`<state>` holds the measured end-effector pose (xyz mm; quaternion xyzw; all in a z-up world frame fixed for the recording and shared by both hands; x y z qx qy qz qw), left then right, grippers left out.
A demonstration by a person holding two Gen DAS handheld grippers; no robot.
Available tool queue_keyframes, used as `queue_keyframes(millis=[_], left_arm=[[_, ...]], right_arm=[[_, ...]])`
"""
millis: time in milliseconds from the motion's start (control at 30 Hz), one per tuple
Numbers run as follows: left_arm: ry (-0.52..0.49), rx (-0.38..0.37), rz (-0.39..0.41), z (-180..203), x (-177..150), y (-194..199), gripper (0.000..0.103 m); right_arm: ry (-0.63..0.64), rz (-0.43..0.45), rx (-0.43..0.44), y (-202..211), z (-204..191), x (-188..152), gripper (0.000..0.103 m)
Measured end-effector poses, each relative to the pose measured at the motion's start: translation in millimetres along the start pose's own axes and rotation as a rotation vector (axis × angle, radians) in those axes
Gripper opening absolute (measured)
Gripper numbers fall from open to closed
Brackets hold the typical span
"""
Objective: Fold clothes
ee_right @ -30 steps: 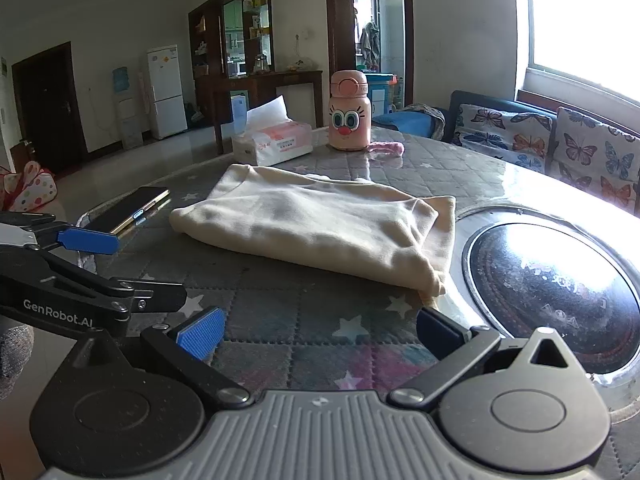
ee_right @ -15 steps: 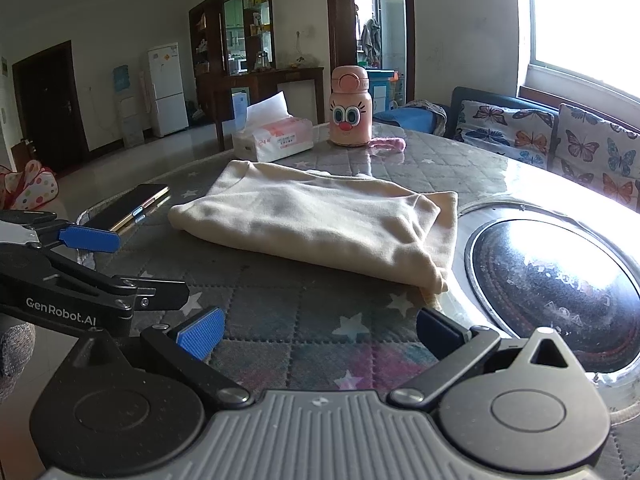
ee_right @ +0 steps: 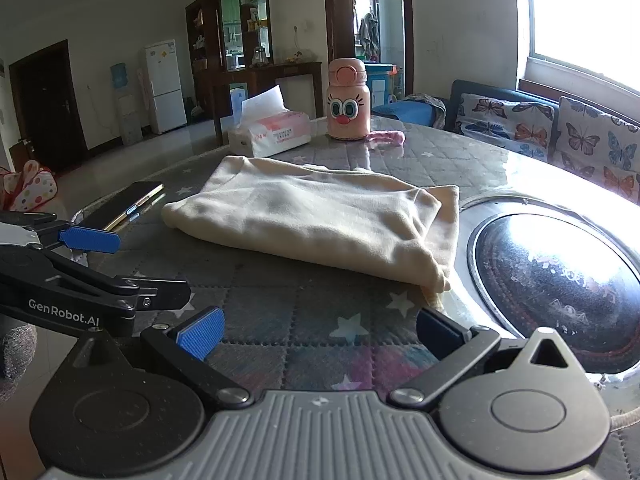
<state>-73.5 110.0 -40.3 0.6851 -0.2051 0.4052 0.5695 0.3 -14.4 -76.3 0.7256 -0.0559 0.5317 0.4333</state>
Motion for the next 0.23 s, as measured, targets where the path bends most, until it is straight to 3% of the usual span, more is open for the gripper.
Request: queue_keyframes(millis=[233], left_arm=[[0.005,0.0,-0.007,-2.1,1.7,-6.1,0.103]], right_arm=[[0.001,-0.006,0.005,-4.1,-0.8,2.0,0.103]])
Point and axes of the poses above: each gripper's, at about its wrist camera, not at the fingertips, and y roughly against the way its jaws point, z to its right, x to its top, the point moved 6 cm from there along -y, roughly the way its jaws point, and after that the axes turned 2 degrees about z, right-handed, at the moved point
